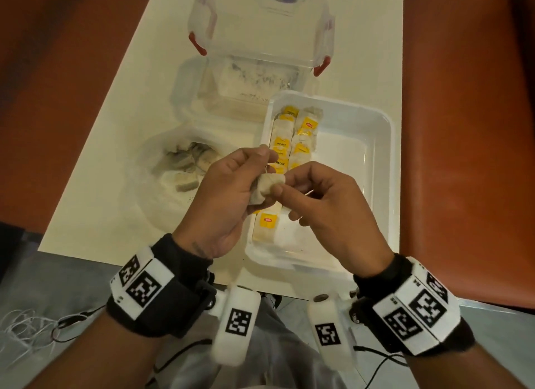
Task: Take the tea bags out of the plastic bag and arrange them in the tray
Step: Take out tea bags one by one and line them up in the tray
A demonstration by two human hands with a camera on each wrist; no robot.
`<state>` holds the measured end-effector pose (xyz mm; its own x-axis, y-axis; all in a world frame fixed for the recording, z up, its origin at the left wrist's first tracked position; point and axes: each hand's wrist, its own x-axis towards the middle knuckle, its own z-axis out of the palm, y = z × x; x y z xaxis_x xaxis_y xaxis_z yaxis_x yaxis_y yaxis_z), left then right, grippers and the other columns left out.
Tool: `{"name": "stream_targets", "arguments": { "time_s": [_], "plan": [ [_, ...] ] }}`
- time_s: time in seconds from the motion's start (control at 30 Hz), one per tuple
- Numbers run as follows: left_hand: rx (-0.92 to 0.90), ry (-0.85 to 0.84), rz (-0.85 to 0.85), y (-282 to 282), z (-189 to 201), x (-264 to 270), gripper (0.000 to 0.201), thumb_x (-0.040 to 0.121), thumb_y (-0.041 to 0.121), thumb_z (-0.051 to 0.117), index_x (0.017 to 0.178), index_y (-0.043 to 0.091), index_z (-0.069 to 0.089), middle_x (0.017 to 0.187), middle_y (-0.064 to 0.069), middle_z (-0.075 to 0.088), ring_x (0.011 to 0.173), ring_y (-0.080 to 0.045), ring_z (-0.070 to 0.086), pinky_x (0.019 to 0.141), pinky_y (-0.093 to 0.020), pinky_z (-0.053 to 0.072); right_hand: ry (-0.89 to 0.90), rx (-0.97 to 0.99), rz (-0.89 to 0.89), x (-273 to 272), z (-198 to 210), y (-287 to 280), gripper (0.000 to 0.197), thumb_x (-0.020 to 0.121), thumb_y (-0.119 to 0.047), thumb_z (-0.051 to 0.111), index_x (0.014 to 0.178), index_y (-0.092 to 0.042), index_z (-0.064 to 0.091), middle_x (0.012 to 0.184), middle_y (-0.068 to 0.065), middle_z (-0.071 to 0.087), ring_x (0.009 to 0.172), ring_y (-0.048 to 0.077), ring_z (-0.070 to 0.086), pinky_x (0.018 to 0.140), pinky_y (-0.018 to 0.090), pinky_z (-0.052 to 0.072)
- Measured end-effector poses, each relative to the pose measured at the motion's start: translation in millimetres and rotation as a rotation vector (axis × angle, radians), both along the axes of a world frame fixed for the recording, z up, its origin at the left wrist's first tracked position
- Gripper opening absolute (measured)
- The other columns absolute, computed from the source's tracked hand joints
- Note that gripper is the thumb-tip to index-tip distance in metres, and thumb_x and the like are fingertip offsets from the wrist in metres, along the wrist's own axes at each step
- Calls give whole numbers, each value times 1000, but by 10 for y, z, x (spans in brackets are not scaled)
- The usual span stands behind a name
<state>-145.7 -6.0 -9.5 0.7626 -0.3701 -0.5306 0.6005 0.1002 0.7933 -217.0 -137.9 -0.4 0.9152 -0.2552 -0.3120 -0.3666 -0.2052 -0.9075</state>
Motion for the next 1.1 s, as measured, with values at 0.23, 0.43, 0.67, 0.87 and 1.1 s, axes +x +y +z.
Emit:
{"name": "stream_targets", "arguments": {
  "time_s": [0.23, 0.43, 0.67, 0.87, 1.1],
  "plan": [
    [-61, 82, 27, 61, 2, 28, 19, 100, 26, 53, 93, 15, 67, 74, 4, 65, 60, -5, 63, 53, -23, 53, -1, 233, -26, 17, 97, -169, 15, 92, -5, 63, 81, -16, 61, 85, 4, 64, 81, 14, 62, 72, 32, 54],
    [-14, 64, -136, 91, -6, 1, 21, 98, 27, 56, 101, 14, 73, 80, 5, 66, 66, -6, 62, 55, -21, 52, 19, 429, -99, 32, 130, -304, 24, 93, 0, 57, 78, -19, 60, 76, 3, 61, 59, 13, 56, 59, 26, 57],
    [74, -189, -265, 111, 34, -35, 28, 81, 43, 71, 100, 25, 79, 84, 9, 67, 67, -7, 53, 52, -20, 43, 14, 342, -47, 37, 160, -391, 9, 91, -7, 65, 85, -14, 65, 78, 4, 69, 65, 16, 66, 63, 28, 57],
    [111, -262, -322, 59, 84, 4, 15, 69, 33, 78, 78, 22, 73, 58, 9, 54, 51, -6, 39, 46, -20, 30, 13, 259, 56, 67, 198, -405, 5, 89, -18, 69, 93, -15, 69, 75, 3, 72, 65, 13, 67, 63, 24, 54],
    [39, -269, -334, 49, 266, 194, 13, 63, 32, 77, 70, 23, 71, 60, 3, 48, 48, -6, 34, 41, -16, 24, 114, 401, 139, 207, 78, -357, 42, 87, -4, 50, 117, -27, 69, 94, 3, 70, 67, 20, 61, 70, 37, 57]
  ]
}}
